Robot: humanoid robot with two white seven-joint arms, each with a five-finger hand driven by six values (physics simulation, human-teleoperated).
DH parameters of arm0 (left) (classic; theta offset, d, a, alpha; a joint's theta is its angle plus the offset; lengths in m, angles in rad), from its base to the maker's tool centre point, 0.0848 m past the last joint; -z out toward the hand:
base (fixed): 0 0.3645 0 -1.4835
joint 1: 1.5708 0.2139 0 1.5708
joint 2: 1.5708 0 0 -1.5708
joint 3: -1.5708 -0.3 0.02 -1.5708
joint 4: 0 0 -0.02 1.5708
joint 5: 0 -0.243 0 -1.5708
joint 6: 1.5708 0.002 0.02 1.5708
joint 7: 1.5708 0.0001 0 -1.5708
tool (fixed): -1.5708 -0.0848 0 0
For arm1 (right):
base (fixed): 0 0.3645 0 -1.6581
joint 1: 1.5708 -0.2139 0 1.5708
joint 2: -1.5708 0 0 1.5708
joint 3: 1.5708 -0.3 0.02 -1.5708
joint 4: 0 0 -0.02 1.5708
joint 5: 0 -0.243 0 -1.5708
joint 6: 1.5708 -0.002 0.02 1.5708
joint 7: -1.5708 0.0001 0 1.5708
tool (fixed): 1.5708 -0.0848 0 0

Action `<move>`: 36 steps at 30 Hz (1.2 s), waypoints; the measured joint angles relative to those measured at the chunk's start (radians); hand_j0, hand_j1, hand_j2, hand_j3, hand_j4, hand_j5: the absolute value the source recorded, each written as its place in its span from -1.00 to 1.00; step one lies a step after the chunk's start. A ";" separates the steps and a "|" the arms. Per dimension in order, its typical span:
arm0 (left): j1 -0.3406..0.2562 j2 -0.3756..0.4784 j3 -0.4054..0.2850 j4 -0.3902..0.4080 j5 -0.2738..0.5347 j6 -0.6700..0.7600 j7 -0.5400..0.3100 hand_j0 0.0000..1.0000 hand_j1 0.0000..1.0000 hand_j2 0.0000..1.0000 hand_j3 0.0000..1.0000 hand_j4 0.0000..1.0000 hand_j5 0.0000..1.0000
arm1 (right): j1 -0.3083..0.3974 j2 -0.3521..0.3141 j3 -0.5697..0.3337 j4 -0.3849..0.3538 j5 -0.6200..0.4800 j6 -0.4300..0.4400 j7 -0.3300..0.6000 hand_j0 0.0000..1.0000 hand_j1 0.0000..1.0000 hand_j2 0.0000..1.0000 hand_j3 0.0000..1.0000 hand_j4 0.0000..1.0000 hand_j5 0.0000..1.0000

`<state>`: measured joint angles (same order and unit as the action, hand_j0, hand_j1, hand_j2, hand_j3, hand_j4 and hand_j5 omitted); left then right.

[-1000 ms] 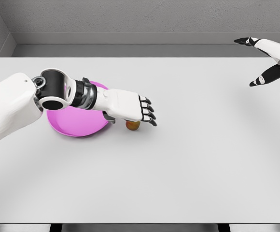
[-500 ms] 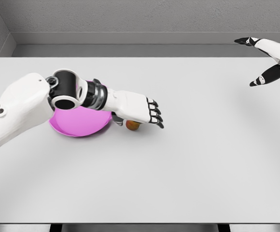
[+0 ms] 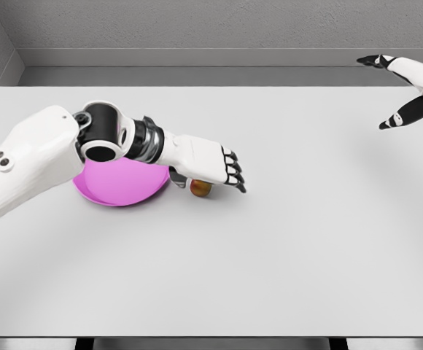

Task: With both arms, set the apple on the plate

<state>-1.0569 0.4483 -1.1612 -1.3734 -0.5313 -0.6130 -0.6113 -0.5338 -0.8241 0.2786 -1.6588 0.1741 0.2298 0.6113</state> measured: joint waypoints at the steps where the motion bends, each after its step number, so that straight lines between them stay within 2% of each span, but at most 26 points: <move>1: 0.000 -0.003 -0.004 0.008 0.000 0.000 0.000 0.91 0.91 0.91 0.91 0.91 0.91 | 0.000 0.000 -0.001 0.000 0.000 0.000 0.000 1.00 1.00 1.00 1.00 1.00 1.00; 11: 0.000 -0.008 -0.014 0.047 -0.007 0.000 0.000 0.90 0.90 0.90 0.90 0.90 0.90 | 0.002 -0.001 -0.003 -0.001 0.000 0.000 0.000 1.00 1.00 1.00 1.00 1.00 1.00; 14: 0.000 -0.008 -0.015 0.052 -0.008 0.000 0.000 0.76 0.76 0.76 0.76 0.76 0.76 | 0.002 -0.002 -0.005 -0.001 0.000 0.000 0.000 1.00 1.00 1.00 1.00 1.00 1.00; 16: 0.000 -0.008 -0.019 0.054 -0.008 0.000 0.000 0.66 0.66 0.66 0.66 0.66 0.66 | 0.032 -0.002 -0.023 0.000 -0.001 0.000 0.000 1.00 1.00 1.00 1.00 1.00 1.00; 20: 0.000 -0.008 -0.024 0.055 -0.010 0.000 0.000 0.58 0.58 0.58 0.58 0.58 0.58 | 0.040 -0.001 -0.051 0.000 -0.001 0.000 0.000 1.00 1.00 1.00 1.00 1.00 1.00; 22: 0.002 -0.008 -0.026 0.055 -0.012 0.000 0.000 0.48 0.48 0.48 0.48 0.48 0.48 | 0.041 -0.001 -0.057 -0.001 -0.001 0.000 0.000 1.00 1.00 1.00 1.00 1.00 1.00; 25: 0.002 -0.008 -0.032 0.055 -0.014 0.000 0.000 0.46 0.46 0.46 0.46 0.46 0.46 | 0.060 0.000 -0.054 -0.017 -0.001 0.000 0.000 1.00 1.00 1.00 1.00 1.00 1.00; 27: 0.002 -0.008 -0.034 0.056 -0.014 0.000 0.000 0.33 0.33 0.33 0.33 0.33 0.33 | 0.058 0.000 -0.053 -0.040 -0.001 0.000 0.000 1.00 1.00 1.00 1.00 1.00 1.00; 31: 0.002 -0.008 -0.040 0.056 -0.015 0.000 0.000 0.20 0.20 0.20 0.20 0.20 0.20 | 0.061 -0.001 -0.052 -0.058 -0.002 0.000 0.000 1.00 1.00 1.00 1.00 1.00 1.00; 36: 0.002 -0.006 -0.040 0.055 -0.014 0.000 0.000 -0.11 -0.11 -0.11 -0.11 -0.11 -0.11 | 0.063 -0.003 -0.052 -0.065 -0.002 0.000 0.000 1.00 1.00 1.00 1.00 1.00 1.00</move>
<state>-1.0554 0.4423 -1.2013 -1.3180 -0.5451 -0.6125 -0.6114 -0.4709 -0.8268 0.2266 -1.7238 0.1723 0.2298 0.6113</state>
